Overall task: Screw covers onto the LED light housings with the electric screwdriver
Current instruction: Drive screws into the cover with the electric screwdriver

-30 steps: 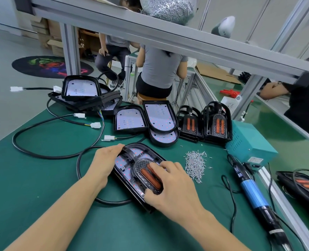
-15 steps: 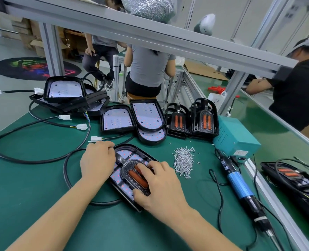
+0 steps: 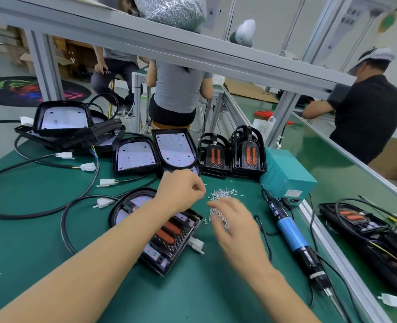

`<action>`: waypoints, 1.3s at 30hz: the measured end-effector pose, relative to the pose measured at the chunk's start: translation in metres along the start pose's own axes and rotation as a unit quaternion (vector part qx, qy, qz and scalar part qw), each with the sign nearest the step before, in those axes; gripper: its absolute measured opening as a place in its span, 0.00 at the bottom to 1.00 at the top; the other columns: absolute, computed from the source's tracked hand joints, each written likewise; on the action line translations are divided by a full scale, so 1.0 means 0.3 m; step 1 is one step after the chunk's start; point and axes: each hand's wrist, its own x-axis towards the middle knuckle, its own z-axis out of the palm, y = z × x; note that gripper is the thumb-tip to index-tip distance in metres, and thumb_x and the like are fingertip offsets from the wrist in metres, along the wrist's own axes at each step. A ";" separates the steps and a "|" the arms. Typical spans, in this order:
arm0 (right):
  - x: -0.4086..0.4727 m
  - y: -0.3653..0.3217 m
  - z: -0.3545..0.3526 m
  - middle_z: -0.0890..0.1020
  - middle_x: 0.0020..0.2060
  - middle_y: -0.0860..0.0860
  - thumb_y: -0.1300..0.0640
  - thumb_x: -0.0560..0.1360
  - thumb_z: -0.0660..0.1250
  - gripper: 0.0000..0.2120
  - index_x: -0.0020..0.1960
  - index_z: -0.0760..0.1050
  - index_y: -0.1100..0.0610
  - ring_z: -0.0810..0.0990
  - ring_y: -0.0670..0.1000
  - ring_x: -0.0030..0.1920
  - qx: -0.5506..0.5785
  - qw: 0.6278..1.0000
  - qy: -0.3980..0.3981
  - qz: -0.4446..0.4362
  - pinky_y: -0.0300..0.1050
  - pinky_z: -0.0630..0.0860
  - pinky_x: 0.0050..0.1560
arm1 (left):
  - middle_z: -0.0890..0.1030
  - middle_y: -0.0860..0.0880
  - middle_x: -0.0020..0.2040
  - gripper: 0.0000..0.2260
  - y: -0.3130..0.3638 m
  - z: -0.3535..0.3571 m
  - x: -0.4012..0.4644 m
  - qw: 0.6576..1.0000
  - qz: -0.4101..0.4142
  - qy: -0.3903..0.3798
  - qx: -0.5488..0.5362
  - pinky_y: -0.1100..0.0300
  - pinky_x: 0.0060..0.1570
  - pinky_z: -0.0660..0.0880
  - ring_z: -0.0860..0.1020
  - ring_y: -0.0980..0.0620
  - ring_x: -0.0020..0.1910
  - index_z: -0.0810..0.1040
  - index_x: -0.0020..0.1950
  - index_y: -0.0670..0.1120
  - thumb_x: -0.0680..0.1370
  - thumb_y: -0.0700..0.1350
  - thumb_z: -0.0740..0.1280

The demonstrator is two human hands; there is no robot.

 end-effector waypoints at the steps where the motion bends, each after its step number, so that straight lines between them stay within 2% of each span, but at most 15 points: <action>1: 0.002 0.046 -0.032 0.79 0.55 0.52 0.64 0.78 0.65 0.12 0.59 0.80 0.59 0.76 0.53 0.58 -0.010 0.999 0.014 0.036 0.40 0.67 0.60 | 0.82 0.55 0.41 0.05 0.008 0.011 0.011 0.999 0.014 -0.030 0.025 0.54 0.59 0.69 0.79 0.52 0.48 0.84 0.45 0.53 0.74 0.45 0.68; 5: -0.011 0.239 -0.144 0.77 0.60 0.57 0.65 0.78 0.63 0.16 0.65 0.76 0.61 0.75 0.58 0.60 -0.095 0.975 0.032 0.200 0.45 0.68 0.58 | 0.84 0.53 0.47 0.06 0.035 0.066 0.050 0.982 0.059 -0.138 0.113 0.55 0.57 0.67 0.79 0.52 0.51 0.84 0.46 0.51 0.73 0.42 0.70; 8: -0.041 0.341 -0.187 0.75 0.62 0.59 0.62 0.79 0.62 0.18 0.68 0.72 0.62 0.72 0.59 0.60 -0.157 0.947 0.002 0.281 0.47 0.68 0.49 | 0.84 0.49 0.48 0.08 0.052 0.096 0.075 0.969 0.063 -0.181 0.158 0.51 0.59 0.66 0.78 0.47 0.51 0.84 0.46 0.49 0.71 0.38 0.69; 11: -0.062 0.396 -0.209 0.74 0.59 0.59 0.60 0.78 0.63 0.18 0.66 0.71 0.61 0.72 0.59 0.57 -0.194 0.927 -0.030 0.319 0.46 0.66 0.44 | 0.82 0.47 0.47 0.08 0.062 0.101 0.103 0.960 0.049 -0.221 0.165 0.55 0.47 0.72 0.78 0.44 0.47 0.83 0.44 0.48 0.71 0.37 0.69; 13: -0.066 0.407 -0.216 0.74 0.56 0.58 0.58 0.77 0.64 0.17 0.64 0.72 0.61 0.72 0.58 0.53 -0.205 0.919 -0.040 0.334 0.47 0.67 0.43 | 0.83 0.47 0.48 0.08 0.062 0.103 0.122 0.953 0.044 -0.248 0.169 0.58 0.41 0.74 0.79 0.45 0.48 0.84 0.47 0.47 0.71 0.37 0.71; 16: -0.071 0.407 -0.215 0.71 0.48 0.52 0.55 0.76 0.65 0.16 0.63 0.72 0.58 0.70 0.55 0.45 -0.197 0.919 -0.048 0.339 0.46 0.64 0.39 | 0.84 0.50 0.47 0.09 0.060 0.117 0.135 0.942 0.048 -0.278 0.182 0.61 0.36 0.70 0.79 0.50 0.46 0.85 0.48 0.48 0.69 0.38 0.73; 21: -0.067 0.420 -0.214 0.70 0.49 0.51 0.52 0.77 0.65 0.20 0.68 0.69 0.56 0.72 0.53 0.44 -0.177 0.918 -0.060 0.349 0.45 0.64 0.37 | 0.84 0.51 0.46 0.08 0.060 0.133 0.139 0.937 0.062 -0.276 0.203 0.62 0.32 0.67 0.76 0.51 0.41 0.85 0.45 0.48 0.68 0.38 0.74; 23: -0.062 0.428 -0.215 0.71 0.49 0.51 0.52 0.77 0.65 0.21 0.68 0.68 0.56 0.73 0.53 0.43 -0.165 0.917 -0.070 0.356 0.43 0.64 0.34 | 0.84 0.50 0.47 0.08 0.065 0.136 0.141 0.934 0.069 -0.279 0.214 0.61 0.34 0.69 0.76 0.50 0.41 0.84 0.45 0.47 0.68 0.38 0.73; 29: -0.054 0.460 -0.215 0.76 0.49 0.52 0.52 0.75 0.68 0.25 0.70 0.66 0.55 0.76 0.52 0.43 -0.135 0.916 -0.082 0.369 0.40 0.66 0.33 | 0.82 0.42 0.50 0.03 0.079 0.150 0.144 0.917 0.084 -0.304 0.246 0.53 0.43 0.75 0.79 0.41 0.50 0.80 0.42 0.43 0.71 0.37 0.72; 32: -0.044 0.471 -0.210 0.76 0.49 0.52 0.52 0.74 0.70 0.27 0.70 0.66 0.55 0.76 0.53 0.45 -0.133 0.913 -0.089 0.375 0.42 0.67 0.35 | 0.80 0.39 0.53 0.12 0.086 0.143 0.138 0.906 0.092 -0.315 0.267 0.47 0.48 0.77 0.79 0.38 0.52 0.69 0.34 0.42 0.73 0.38 0.70; 34: -0.035 0.475 -0.209 0.76 0.49 0.52 0.53 0.73 0.71 0.29 0.70 0.65 0.56 0.76 0.53 0.44 -0.129 0.912 -0.093 0.379 0.42 0.67 0.34 | 0.80 0.37 0.54 0.12 0.093 0.139 0.136 0.900 0.095 -0.324 0.274 0.45 0.50 0.76 0.78 0.37 0.54 0.69 0.34 0.41 0.74 0.38 0.69; 36: -0.028 0.482 -0.209 0.75 0.49 0.52 0.53 0.72 0.71 0.30 0.70 0.64 0.56 0.76 0.51 0.42 -0.124 0.913 -0.096 0.377 0.40 0.67 0.32 | 0.79 0.37 0.50 0.13 0.098 0.140 0.137 0.898 0.094 -0.331 0.273 0.47 0.46 0.76 0.78 0.36 0.54 0.68 0.33 0.41 0.75 0.40 0.69; 39: -0.019 0.491 -0.213 0.76 0.47 0.52 0.55 0.71 0.72 0.27 0.67 0.66 0.56 0.75 0.50 0.39 -0.079 0.916 -0.098 0.380 0.40 0.68 0.32 | 0.77 0.39 0.43 0.17 0.096 0.146 0.142 0.900 0.096 -0.335 0.263 0.53 0.39 0.69 0.78 0.37 0.48 0.65 0.30 0.45 0.74 0.40 0.69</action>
